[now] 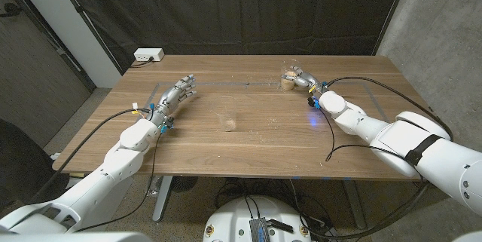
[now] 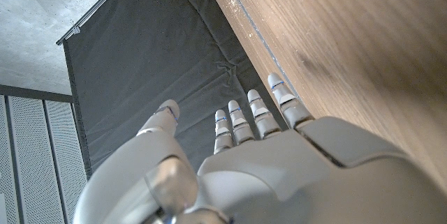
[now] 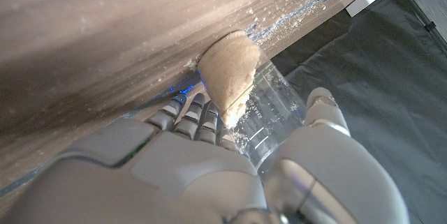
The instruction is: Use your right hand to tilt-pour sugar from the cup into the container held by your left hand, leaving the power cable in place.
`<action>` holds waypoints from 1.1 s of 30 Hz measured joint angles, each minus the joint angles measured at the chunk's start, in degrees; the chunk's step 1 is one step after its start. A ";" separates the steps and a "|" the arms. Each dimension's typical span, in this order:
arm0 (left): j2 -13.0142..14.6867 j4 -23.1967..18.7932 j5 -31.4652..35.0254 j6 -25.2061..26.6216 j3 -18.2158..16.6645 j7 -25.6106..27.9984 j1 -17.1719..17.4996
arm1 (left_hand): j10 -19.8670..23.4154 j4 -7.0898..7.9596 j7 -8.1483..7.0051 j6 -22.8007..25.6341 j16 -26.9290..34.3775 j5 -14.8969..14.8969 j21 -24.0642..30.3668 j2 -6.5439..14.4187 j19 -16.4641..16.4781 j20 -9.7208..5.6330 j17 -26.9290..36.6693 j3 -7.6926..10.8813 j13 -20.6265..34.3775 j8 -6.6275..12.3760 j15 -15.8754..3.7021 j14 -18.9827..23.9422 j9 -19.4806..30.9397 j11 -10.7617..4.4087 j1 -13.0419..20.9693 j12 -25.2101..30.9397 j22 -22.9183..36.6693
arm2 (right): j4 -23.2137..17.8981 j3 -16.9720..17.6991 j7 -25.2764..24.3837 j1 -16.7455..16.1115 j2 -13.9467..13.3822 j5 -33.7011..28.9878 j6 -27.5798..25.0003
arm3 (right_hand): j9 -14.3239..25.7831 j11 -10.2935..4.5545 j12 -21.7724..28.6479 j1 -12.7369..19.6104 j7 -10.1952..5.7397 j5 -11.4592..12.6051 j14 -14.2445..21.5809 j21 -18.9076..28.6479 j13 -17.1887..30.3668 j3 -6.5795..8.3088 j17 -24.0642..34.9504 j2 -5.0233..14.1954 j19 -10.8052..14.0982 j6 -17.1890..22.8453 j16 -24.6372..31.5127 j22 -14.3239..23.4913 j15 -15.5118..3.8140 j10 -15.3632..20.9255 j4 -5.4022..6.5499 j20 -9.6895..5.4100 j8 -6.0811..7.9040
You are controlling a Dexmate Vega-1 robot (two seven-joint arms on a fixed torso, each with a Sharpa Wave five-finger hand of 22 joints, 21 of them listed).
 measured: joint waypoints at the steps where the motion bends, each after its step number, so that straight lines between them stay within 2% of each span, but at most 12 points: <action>1: 0.00 0.01 0.00 0.00 0.02 0.00 -0.04 | 0.00 0.00 0.00 0.00 0.00 0.00 0.00 0.00 0.00 0.00 0.00 0.00 0.00 0.00 0.00 0.00 0.00 0.00 0.00 0.00 0.00 | 0.04 -0.03 -0.18 -0.03 0.06 -0.06 0.03 | 0.10 -0.22 0.40 0.13 -0.23 0.00 0.36 0.00 0.31 0.17 0.20 0.13 0.00 0.23 0.19 0.00 -0.10 0.22 0.14 0.00 0.18; 9: 0.01 -0.07 -0.01 0.41 0.18 0.00 -0.18 | 0.31 0.00 -0.22 0.22 0.00 0.00 0.00 0.00 0.00 0.00 0.00 0.00 0.00 0.00 0.00 0.00 0.00 -0.30 0.00 0.00 0.00 | 0.64 -0.88 -1.73 -0.30 0.96 -0.45 0.56 | 1.82 -1.64 4.90 2.08 -1.55 -0.03 5.94 0.00 4.02 0.94 2.95 2.48 -0.01 4.22 3.20 -0.03 -0.17 3.68 -0.02 -0.01 3.23; 15: 0.02 -0.25 0.09 0.70 0.28 0.18 -0.23 | 0.31 0.00 -0.22 0.22 0.00 0.00 0.00 0.00 0.00 0.00 0.00 0.00 0.00 0.00 0.01 -0.01 0.00 -0.30 0.00 0.00 0.00 | 0.94 -1.67 -2.84 -0.48 1.38 -0.60 1.32 | 3.21 -2.68 7.71 3.28 -2.68 -0.05 8.16 0.00 6.59 0.82 5.43 3.69 -0.01 6.76 5.51 -0.04 -0.15 5.32 -0.14 -0.01 5.49; 21: 0.02 -0.42 0.22 0.76 0.37 0.32 -0.25 | 0.31 -0.16 -0.21 0.64 0.00 0.00 0.00 0.00 0.00 0.00 0.01 0.16 0.00 0.00 0.01 -0.01 0.00 -0.30 0.00 0.00 -0.01 | 1.08 -2.06 -3.56 -0.70 1.50 -0.58 1.92 | 3.94 -2.85 8.81 3.91 -2.77 -0.42 8.76 0.07 7.83 0.45 6.63 4.31 0.81 6.85 6.39 -0.03 -0.12 5.49 -0.51 -0.82 5.92; 23: 0.06 -0.54 0.30 0.82 0.38 0.38 -0.25 | 0.31 -0.16 -0.11 0.74 0.00 0.00 0.00 0.00 0.00 0.00 0.01 0.16 0.00 0.00 0.00 -0.01 0.00 -0.30 0.00 0.00 -0.01 | 1.13 -2.10 -3.70 -0.79 1.51 -0.46 2.11 | 4.24 -3.03 9.19 4.31 -3.08 -0.55 8.84 0.09 8.28 0.45 7.15 4.23 0.81 7.16 6.65 -0.03 -0.07 5.66 -0.51 -0.82 6.56; 24: 0.11 -0.61 0.33 0.86 0.39 0.40 -0.25 | 0.31 -0.16 -0.11 0.74 0.00 0.00 0.00 0.00 0.00 0.00 0.01 0.16 0.00 0.00 0.01 -0.01 0.00 -0.30 0.00 0.00 -0.01 | 1.15 -2.11 -3.76 -0.81 1.51 -0.34 2.17 | 4.34 -3.19 9.41 4.30 -3.01 -0.55 9.07 0.10 8.48 0.43 7.35 4.23 1.01 7.52 6.89 -0.03 -0.29 5.83 -0.52 -1.01 6.61; 25: 0.19 -0.71 0.34 0.90 0.39 0.41 -0.25 | 0.31 -0.16 -0.11 0.74 0.00 0.00 0.00 0.00 0.00 0.00 0.00 0.16 0.00 0.00 0.00 -0.01 0.00 -0.30 0.00 0.00 -0.01 | 1.16 -2.11 -3.79 -0.81 1.51 -0.24 2.21 | 4.56 -3.27 9.74 4.45 -2.95 -0.55 9.40 0.10 8.75 0.27 7.66 4.38 2.05 7.71 7.25 -0.03 -0.20 5.90 -0.68 -2.05 7.02; 27: 0.28 -0.83 0.36 1.01 0.39 0.45 -0.25 | 0.31 -0.16 -0.11 0.74 0.00 0.00 0.00 0.00 0.00 0.00 0.01 0.16 0.00 0.00 0.01 -0.01 0.00 -0.30 0.00 0.00 -0.01 | 1.21 -2.09 -3.82 -0.83 1.51 0.05 2.36 | 4.89 -3.48 10.38 4.64 -2.88 -0.61 9.74 0.38 9.42 0.04 8.34 4.34 2.96 8.39 7.90 -0.02 -0.14 6.13 -0.64 -2.96 7.58; 29: 0.36 -0.96 0.41 1.12 0.39 0.49 -0.25 | 0.62 -0.16 -0.11 0.73 0.00 0.00 0.00 0.00 0.00 0.00 0.01 0.16 0.00 0.00 0.01 -0.01 0.00 0.00 0.00 0.00 -0.01 | 1.27 -1.84 -3.82 -0.92 1.53 0.48 2.63 | 5.32 -3.70 11.20 5.21 -3.10 -0.99 10.51 1.12 10.07 -0.35 9.01 4.53 3.32 9.06 8.49 -0.02 -0.26 6.90 -0.81 -3.32 8.27; 30: 0.39 -1.03 0.41 1.12 0.39 0.49 -0.25 | 0.62 -0.16 -0.11 0.73 0.00 0.00 0.00 0.00 0.00 0.00 0.01 0.16 0.00 0.00 0.01 -0.01 0.00 0.00 0.00 0.00 -0.01 | 1.27 -1.84 -3.81 -0.92 1.53 0.73 2.70 | 5.50 -3.68 11.49 5.42 -2.99 -0.99 10.68 1.41 10.34 -0.35 9.29 4.60 4.81 9.31 8.77 -0.02 -0.26 6.93 -0.81 -4.80 8.59; 31: 0.41 -1.09 0.41 1.13 0.39 0.49 -0.24 | 0.62 -0.16 -0.11 0.73 0.00 0.00 0.00 0.00 0.00 0.00 0.01 0.16 0.00 0.00 0.01 -0.01 0.00 0.00 0.00 0.00 -0.01 | 1.31 -1.57 -3.77 -1.01 1.59 0.98 2.81 | 5.74 -3.79 11.90 5.58 -3.05 -0.99 10.94 1.75 10.72 -0.35 9.71 4.76 5.54 9.69 9.19 -0.01 -0.22 7.05 -0.81 -5.52 8.91; 33: 0.45 -1.22 0.42 1.16 0.40 0.50 -0.21 | 0.62 -0.16 -0.11 0.73 0.00 0.00 0.00 0.00 0.00 0.00 0.00 0.16 0.00 0.00 0.01 -0.01 0.00 0.00 0.00 0.00 -0.01 | 1.38 -1.06 -3.62 -1.16 1.69 1.52 3.10 | 6.29 -4.00 12.84 6.34 -3.30 -1.14 11.96 1.76 11.63 -0.79 10.75 4.91 6.55 10.27 10.15 0.00 -0.27 7.88 -0.92 -5.68 9.71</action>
